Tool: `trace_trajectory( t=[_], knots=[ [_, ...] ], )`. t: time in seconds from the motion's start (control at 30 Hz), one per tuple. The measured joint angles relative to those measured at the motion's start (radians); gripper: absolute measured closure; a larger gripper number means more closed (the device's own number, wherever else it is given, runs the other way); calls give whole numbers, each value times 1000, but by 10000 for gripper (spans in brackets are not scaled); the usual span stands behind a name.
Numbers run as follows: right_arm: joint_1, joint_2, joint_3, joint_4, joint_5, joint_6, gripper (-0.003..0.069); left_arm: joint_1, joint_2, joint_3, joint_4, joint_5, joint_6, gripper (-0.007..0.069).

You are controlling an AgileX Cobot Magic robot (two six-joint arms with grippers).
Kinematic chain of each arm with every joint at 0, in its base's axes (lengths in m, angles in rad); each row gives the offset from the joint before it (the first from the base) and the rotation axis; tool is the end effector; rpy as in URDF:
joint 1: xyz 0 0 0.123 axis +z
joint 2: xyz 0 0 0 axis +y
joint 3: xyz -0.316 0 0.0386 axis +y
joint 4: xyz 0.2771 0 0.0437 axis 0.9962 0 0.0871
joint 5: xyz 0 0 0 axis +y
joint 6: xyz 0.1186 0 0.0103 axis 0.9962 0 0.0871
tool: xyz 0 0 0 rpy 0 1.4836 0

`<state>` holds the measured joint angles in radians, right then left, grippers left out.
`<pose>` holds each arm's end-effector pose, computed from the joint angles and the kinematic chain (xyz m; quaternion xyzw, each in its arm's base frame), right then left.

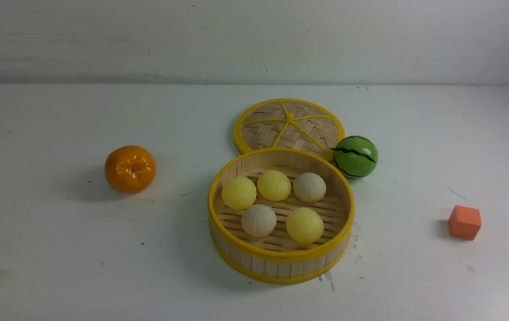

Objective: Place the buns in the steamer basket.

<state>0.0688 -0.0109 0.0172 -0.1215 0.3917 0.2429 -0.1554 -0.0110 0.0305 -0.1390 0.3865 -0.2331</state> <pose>0.0745 -0.0004 0.1640 0.0386 0.8062 0.0401 0.5890 0.0726 -0.0177 0.1595 -0.0682 0.8064 -0.1706 0.5621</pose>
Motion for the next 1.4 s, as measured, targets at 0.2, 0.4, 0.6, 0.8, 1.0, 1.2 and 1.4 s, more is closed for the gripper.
trace_trajectory(
  t=[0.2, 0.4, 0.6, 0.8, 1.0, 1.2, 1.4],
  knots=[
    [0, 0, 0, 0, 0, 0, 583, 0, 0, 0, 0, 0, 0, 636],
    [0, 0, 0, 0, 0, 0, 574, 0, 0, 0, 0, 0, 0, 629],
    [0, 0, 0, 0, 0, 0, 566, 0, 0, 0, 0, 0, 0, 625],
    [0, 0, 0, 0, 0, 0, 560, 0, 0, 0, 0, 0, 0, 620],
    [0, 0, 0, 0, 0, 0, 553, 0, 0, 0, 0, 0, 0, 614],
    [0, 0, 1, 0, 0, 0, 545, 0, 0, 0, 0, 0, 0, 610],
    [0, 0, 1, 0, 0, 0, 538, 0, 0, 0, 0, 0, 0, 610]
  ],
)
